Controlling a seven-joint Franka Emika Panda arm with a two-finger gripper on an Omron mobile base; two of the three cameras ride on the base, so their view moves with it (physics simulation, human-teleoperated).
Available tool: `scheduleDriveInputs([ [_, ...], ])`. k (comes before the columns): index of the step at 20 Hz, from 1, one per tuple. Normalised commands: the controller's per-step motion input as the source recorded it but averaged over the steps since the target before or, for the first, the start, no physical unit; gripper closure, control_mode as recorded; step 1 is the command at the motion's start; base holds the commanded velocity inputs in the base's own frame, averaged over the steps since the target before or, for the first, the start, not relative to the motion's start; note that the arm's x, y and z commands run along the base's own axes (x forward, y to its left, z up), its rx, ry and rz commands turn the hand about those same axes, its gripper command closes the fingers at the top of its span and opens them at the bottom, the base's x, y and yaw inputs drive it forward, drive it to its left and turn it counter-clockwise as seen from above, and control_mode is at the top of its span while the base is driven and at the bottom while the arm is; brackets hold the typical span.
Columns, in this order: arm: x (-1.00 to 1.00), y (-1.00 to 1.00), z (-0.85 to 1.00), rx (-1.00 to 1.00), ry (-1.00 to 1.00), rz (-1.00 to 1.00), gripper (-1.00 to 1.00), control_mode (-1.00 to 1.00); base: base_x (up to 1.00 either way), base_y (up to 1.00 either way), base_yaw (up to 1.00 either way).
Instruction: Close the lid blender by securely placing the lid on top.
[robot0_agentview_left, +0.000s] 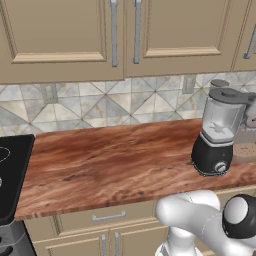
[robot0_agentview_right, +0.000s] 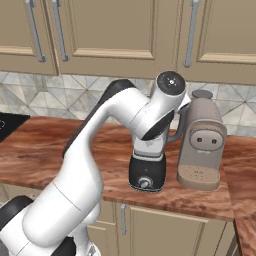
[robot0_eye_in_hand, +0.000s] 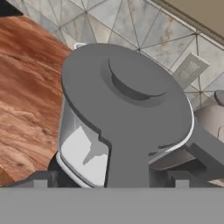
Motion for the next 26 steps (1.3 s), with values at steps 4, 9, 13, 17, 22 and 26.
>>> scheduleDriveInputs([
  [4, -0.31, 0.09, 0.15, -0.02, -0.23, 0.0, -1.0, -1.0, 0.0, 0.0, 0.0],
  [9, -0.33, 0.62, 0.21, -0.03, -0.16, 0.0, -1.0, -1.0, 0.0, 0.0, 0.0],
  [13, -0.34, 0.96, 0.24, -0.09, -0.11, 0.0, -1.0, -1.0, 0.0, 0.0, 0.0],
  [17, -0.3, 1.0, 0.09, -0.11, -0.04, 0.0, -1.0, -1.0, 0.0, 0.0, 0.0],
  [22, -0.21, 1.0, 0.0, -0.15, 0.0, 0.0, -1.0, -1.0, 0.0, 0.0, 0.0],
  [26, -0.07, 1.0, 0.0, -0.19, 0.0, 0.0, -1.0, -1.0, 0.0, 0.0, 0.0],
])
